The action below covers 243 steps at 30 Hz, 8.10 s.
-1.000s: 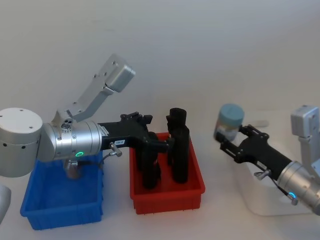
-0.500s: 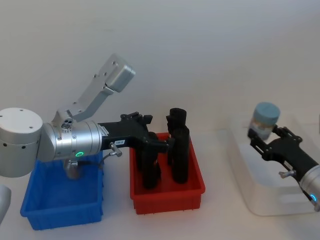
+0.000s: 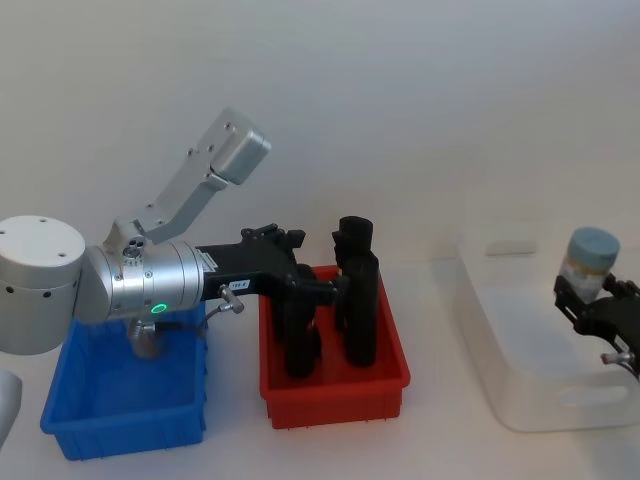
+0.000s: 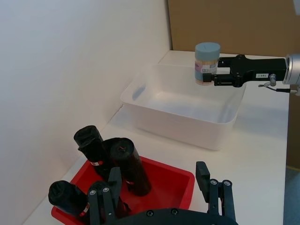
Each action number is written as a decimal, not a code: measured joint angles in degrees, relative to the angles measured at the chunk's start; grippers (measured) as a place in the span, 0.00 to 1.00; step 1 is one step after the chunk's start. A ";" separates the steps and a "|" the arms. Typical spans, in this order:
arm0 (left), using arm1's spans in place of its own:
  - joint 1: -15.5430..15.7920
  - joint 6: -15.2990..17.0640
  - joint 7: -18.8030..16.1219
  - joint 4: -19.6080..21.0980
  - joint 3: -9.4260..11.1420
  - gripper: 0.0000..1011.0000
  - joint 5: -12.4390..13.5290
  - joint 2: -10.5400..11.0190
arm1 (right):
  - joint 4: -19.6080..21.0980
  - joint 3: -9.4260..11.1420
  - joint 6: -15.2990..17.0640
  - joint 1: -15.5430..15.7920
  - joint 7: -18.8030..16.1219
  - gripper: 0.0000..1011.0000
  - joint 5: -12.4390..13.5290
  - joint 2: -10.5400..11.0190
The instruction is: Pick the cotton swabs from the blue box and place them into the white box.
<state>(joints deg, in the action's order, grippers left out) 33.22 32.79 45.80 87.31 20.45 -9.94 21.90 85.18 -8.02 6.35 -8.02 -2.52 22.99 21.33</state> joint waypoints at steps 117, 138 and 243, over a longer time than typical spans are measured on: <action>-17.24 -28.10 -39.65 5.23 4.94 0.99 -1.39 0.00 | 16.04 -4.92 -4.40 8.86 -1.31 0.99 -6.53 -2.00; -19.65 -32.02 -45.19 5.92 5.61 0.99 -1.58 -0.01 | 16.04 -4.92 -4.40 8.86 -1.30 0.99 -6.53 -2.00; -19.63 -32.00 -45.18 5.86 5.58 0.99 -1.55 -0.01 | -48.21 -8.80 -14.32 -31.84 -31.53 0.99 -14.14 -17.59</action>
<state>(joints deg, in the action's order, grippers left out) 13.59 0.79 0.63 93.18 26.03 -11.49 21.89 36.97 -16.82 -7.97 -39.86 -34.05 8.85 3.75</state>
